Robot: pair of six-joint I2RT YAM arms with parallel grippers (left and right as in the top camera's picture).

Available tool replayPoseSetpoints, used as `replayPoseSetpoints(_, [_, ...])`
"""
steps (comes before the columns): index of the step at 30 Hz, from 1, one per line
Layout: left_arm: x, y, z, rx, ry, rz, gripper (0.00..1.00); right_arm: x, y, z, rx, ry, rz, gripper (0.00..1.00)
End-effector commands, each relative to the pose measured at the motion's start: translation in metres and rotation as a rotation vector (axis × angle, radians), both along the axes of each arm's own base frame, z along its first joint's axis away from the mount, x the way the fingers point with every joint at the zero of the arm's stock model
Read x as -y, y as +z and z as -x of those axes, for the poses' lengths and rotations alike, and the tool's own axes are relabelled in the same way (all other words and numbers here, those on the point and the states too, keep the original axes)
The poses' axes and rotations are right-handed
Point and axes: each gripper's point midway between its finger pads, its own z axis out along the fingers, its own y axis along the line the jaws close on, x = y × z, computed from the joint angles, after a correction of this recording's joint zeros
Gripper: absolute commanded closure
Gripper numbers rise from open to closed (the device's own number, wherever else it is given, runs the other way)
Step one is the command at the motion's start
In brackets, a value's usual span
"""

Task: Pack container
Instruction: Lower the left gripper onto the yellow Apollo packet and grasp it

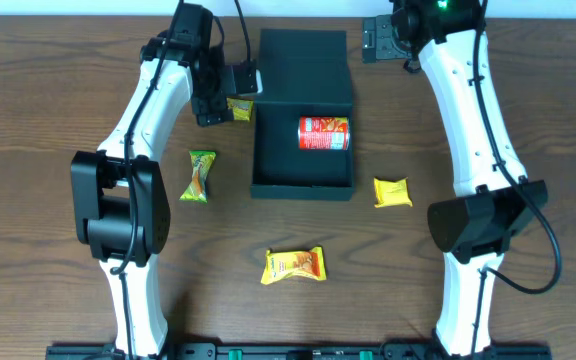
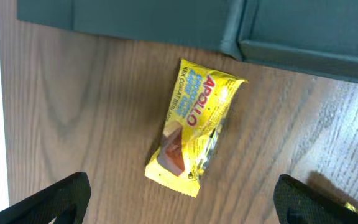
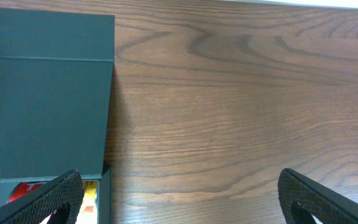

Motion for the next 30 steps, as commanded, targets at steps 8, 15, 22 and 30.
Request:
replayPoseSetpoints(8, [-0.012, -0.056, -0.022, -0.028, 0.080, -0.012, 0.05, 0.002, 0.002, 0.002, -0.004, 0.009, 0.011, 0.01])
replayPoseSetpoints(15, [-0.010, -0.069, -0.028, -0.029, 0.116, 0.006, 0.10, 0.002, 0.002, 0.002, -0.004, 0.009, 0.011, 0.01])
replayPoseSetpoints(22, [-0.010, -0.071, -0.023, -0.052, 0.113, 0.009, 0.46, 0.002, 0.002, 0.002, -0.004, 0.009, 0.012, 0.01])
replayPoseSetpoints(30, [-0.004, -0.070, -0.023, -0.055, 0.102, 0.038, 0.77, 0.002, 0.001, 0.003, -0.009, 0.009, 0.012, 0.01])
